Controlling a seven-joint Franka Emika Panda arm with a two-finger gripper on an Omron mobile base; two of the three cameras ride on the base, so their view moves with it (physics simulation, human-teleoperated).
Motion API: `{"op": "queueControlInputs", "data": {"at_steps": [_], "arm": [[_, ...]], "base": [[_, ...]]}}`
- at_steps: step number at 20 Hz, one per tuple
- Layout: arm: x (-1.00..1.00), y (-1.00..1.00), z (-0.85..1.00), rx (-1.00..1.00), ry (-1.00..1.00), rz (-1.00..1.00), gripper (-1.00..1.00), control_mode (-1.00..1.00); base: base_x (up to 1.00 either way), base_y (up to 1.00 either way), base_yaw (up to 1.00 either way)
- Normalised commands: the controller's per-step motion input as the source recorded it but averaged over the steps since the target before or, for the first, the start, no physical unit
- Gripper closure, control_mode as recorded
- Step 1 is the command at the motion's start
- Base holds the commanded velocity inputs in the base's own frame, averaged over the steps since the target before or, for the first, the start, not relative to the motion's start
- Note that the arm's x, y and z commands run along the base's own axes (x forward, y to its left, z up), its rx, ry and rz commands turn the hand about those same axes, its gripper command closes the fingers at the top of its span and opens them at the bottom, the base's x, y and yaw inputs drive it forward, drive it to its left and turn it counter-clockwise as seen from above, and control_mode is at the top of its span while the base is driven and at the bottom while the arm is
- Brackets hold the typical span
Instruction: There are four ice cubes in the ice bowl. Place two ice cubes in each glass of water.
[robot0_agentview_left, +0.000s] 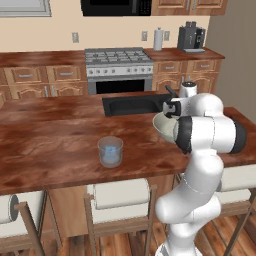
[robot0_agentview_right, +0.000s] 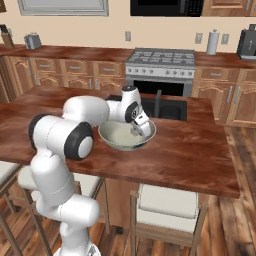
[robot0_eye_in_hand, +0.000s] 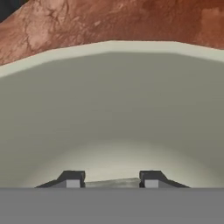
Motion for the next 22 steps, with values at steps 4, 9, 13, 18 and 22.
{"op": "queueControlInputs", "data": {"at_steps": [4, 9, 13, 18, 22], "arm": [[-0.6, 0.04, 0.28, 0.17, -0.01, -0.01, 1.0, -1.0], [-0.64, 0.18, 0.24, 0.15, 0.0, 0.01, 1.0, -1.0], [-0.4, 0.41, 0.2, 0.12, -0.01, 0.02, 1.0, -1.0], [-0.5, 0.55, 0.25, 0.08, -0.05, 0.02, 1.0, -1.0], [-0.66, 0.53, 0.42, 0.01, -0.01, 0.05, 1.0, -1.0]], "base": [[0.0, 0.0, 0.0], [0.0, 0.0, 0.0], [0.0, 0.0, 0.0], [0.0, 0.0, 0.0], [0.0, 0.0, 0.0]]}}
